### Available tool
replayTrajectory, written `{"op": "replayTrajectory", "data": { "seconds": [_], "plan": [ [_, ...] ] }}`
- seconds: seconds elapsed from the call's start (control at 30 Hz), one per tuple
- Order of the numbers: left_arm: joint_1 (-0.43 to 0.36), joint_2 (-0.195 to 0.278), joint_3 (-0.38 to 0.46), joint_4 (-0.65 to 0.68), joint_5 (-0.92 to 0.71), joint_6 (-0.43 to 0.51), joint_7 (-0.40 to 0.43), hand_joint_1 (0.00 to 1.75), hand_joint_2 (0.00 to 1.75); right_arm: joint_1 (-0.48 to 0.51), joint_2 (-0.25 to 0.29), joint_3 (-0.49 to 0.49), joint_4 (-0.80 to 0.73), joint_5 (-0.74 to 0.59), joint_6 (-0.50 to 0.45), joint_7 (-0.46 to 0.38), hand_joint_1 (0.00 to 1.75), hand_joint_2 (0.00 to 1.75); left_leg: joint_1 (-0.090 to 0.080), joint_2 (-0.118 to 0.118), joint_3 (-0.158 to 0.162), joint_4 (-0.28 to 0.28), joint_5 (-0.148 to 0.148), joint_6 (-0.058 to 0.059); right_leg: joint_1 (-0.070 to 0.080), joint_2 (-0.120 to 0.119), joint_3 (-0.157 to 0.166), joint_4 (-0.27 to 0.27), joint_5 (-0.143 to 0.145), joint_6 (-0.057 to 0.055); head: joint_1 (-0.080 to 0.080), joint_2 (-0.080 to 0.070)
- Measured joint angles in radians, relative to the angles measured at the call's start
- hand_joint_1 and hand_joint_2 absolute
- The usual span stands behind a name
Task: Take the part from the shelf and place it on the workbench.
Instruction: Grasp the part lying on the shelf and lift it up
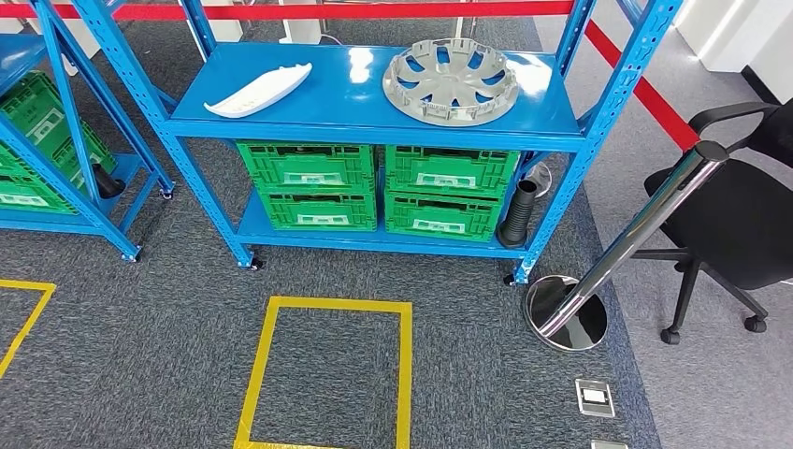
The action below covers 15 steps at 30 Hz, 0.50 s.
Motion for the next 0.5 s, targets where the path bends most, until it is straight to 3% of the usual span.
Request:
{"op": "replayTrajectory", "data": {
  "seconds": [0.5],
  "plan": [
    [-0.062,-0.016,-0.261,0.022,0.232,0.126,-0.001,0.00,0.00,-0.062,0.001,0.258,-0.002,-0.178,-0.096,0.081,0.00,0.00,-0.002,0.000,0.001,0.000,0.000,0.000,-0.002,0.000,0.001,-0.001,0.001,0.001,0.000,0.000]
  ]
}}
